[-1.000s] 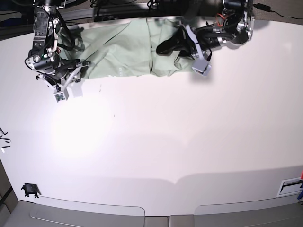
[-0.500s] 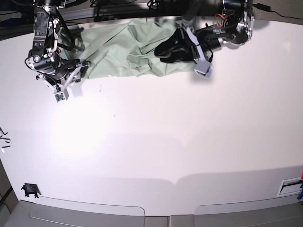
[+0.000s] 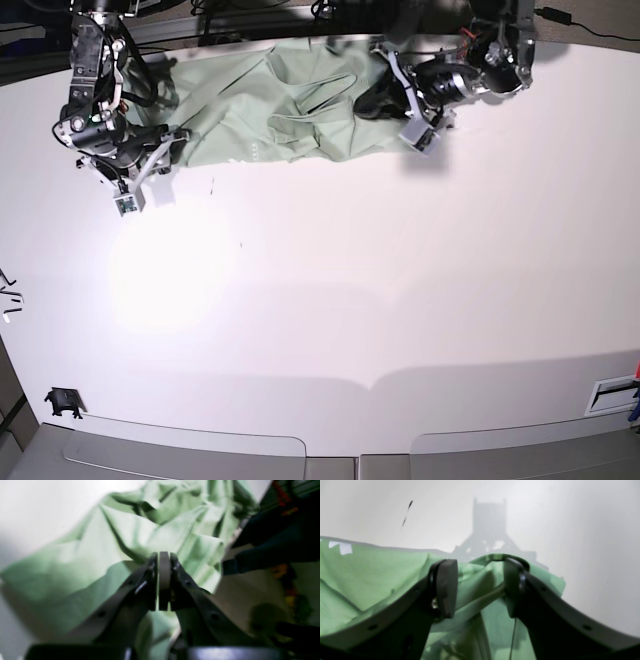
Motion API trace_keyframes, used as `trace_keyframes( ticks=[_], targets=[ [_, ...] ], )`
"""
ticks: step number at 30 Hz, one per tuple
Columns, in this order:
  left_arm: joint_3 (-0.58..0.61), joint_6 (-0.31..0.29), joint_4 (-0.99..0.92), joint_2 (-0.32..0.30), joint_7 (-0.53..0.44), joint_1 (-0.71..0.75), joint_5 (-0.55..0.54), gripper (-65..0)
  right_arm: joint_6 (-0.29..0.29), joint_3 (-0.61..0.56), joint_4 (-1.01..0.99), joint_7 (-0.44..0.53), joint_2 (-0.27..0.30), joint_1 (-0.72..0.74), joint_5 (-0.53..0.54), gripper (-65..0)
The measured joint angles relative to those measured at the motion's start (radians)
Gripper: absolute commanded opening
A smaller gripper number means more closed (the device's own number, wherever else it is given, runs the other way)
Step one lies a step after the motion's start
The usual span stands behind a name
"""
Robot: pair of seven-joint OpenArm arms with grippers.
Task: Fold the T-shirt properly
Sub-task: 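Grasp the shirt edge with the left gripper and fold it toward the right gripper, then drag the folded side with the left gripper toward the shirt's middle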
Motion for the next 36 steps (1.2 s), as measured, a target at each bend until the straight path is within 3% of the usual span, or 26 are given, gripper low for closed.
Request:
trace_keyframes(
  ticks=[3,9,14,19,22,29,31,36],
  targets=[
    [0.000,0.004,-0.009,0.000,-0.036,0.000,0.089,-65.0,0.000,0.000,0.000,0.000,0.000,0.000,0.000,-37.0],
    [0.076,0.012,-0.020,0.000,-0.053,0.000,0.155,-65.0,0.000,0.000,0.000,0.000,0.000,0.000,0.023,-37.0],
    [0.187,0.132,-0.021,0.000,-0.137,-0.009,0.266,-65.0,0.000,0.000,0.000,0.001,0.000,0.000,0.053,-37.0],
    [0.262,0.176,-0.023,0.000,-0.139,-0.095,0.271,-65.0,0.000,0.000,0.000,0.000,0.001,0.000,0.053,-37.0],
    [0.289,0.211,-0.023,-0.001,-0.193,-0.137,0.269,-65.0,0.000,0.000,0.000,0.000,0.000,0.000,0.053,-37.0],
    [0.293,0.218,-0.023,0.014,-0.235,-0.177,0.284,-65.0,0.000,0.000,0.000,0.000,0.000,0.000,0.053,-37.0],
    [0.279,0.218,-0.023,0.014,-0.216,-0.177,0.283,-65.0,0.000,0.000,0.000,0.000,0.000,0.000,0.053,-37.0],
    [0.211,0.221,0.019,0.010,-0.034,-0.171,0.285,-65.0,0.000,0.000,0.000,-0.001,0.000,0.000,0.053,-37.0]
  ],
)
